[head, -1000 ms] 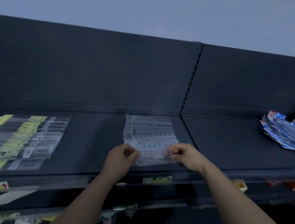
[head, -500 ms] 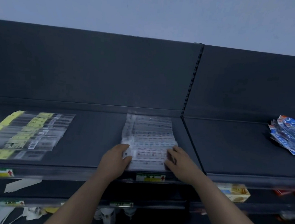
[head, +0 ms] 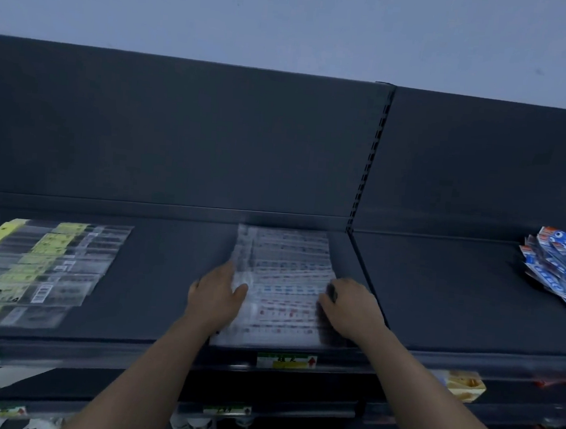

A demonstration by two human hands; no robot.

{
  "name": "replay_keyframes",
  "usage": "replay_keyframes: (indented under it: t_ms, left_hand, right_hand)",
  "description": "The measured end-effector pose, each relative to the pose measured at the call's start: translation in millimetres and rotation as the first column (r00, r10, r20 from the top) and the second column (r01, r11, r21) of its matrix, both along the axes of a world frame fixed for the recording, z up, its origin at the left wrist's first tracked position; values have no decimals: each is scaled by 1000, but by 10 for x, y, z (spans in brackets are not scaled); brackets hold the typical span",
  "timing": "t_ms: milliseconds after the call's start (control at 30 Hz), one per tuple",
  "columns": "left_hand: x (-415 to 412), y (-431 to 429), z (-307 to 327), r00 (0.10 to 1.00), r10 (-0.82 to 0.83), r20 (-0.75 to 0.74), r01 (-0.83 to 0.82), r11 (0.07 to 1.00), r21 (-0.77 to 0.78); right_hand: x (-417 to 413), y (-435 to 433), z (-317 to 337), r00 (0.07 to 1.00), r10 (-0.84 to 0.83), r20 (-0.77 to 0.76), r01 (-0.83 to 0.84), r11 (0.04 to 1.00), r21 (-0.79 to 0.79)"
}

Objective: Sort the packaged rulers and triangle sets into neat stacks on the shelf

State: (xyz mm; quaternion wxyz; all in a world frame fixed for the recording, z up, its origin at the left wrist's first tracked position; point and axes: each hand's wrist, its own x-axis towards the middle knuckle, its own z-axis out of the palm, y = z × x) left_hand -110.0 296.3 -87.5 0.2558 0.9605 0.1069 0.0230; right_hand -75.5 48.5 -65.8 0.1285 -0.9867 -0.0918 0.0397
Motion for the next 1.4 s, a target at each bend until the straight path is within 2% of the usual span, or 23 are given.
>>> replay_keyframes:
  t_ms: [100,200,267,367,433,533,633,800,867,967,1033,1100,1167,1267,1400]
  left_hand:
    - [103,43,7,999,23,-34,-23,1000,19]
    - [187,6,5,996,-53,-67,54,998,18]
    - [227,18,-44,994,-82,-69,83,997,4]
    - [318,96,-76,999,-46,1,46,997,-54]
    - [405,121,-12,1000,-20,-3,19,999,-43]
    - [568,125,77,994,-29,-105,31,999,20]
    - [702,114,103,984,-53,-168,61,997,44]
    - [757,62,36,972,-121,-199,141,986,89]
    - [742,71,35,981,-127,-144,131,991,13]
    - [625,151,84,999,-51,0,50,990,-133]
    - [454,187,100,995,34,95,-11,974,-226]
    - [237,163,94,981,112,161,-54,944,-326]
    - [113,85,51,979,91,184,-11,918,-397]
    - [78,-47,1,990,65,124,5,867,-499]
    - [74,-94,-4,991,80,105,-13,853,-522]
  right_hand:
    - [122,19,11,998,-49,-42,54,992,118]
    - [208,111,-15,994,-16,-107,18,1000,19]
    - [209,132,-36,999,-34,-13,34,998,-59]
    - [244,138,21,985,-109,135,113,993,-19]
    - [367,144,51,991,-115,64,110,991,74]
    - [595,197,67,984,-70,-163,89,990,110]
    - [780,227,19,977,-69,-200,94,989,116]
    - [861,334,-72,970,-47,-237,106,964,244]
    - [831,321,-64,964,-62,-257,156,918,365]
    - [707,181,-10,947,-94,-308,283,699,657]
    - [561,68,-13,954,-119,-276,292,593,751]
    - [414,-5,-45,955,-157,-253,297,547,782]
    - [304,-20,-75,953,-161,-257,303,512,804]
    - [196,21,-68,940,-129,-317,340,458,822]
    - [127,65,-43,937,-89,-338,338,480,810]
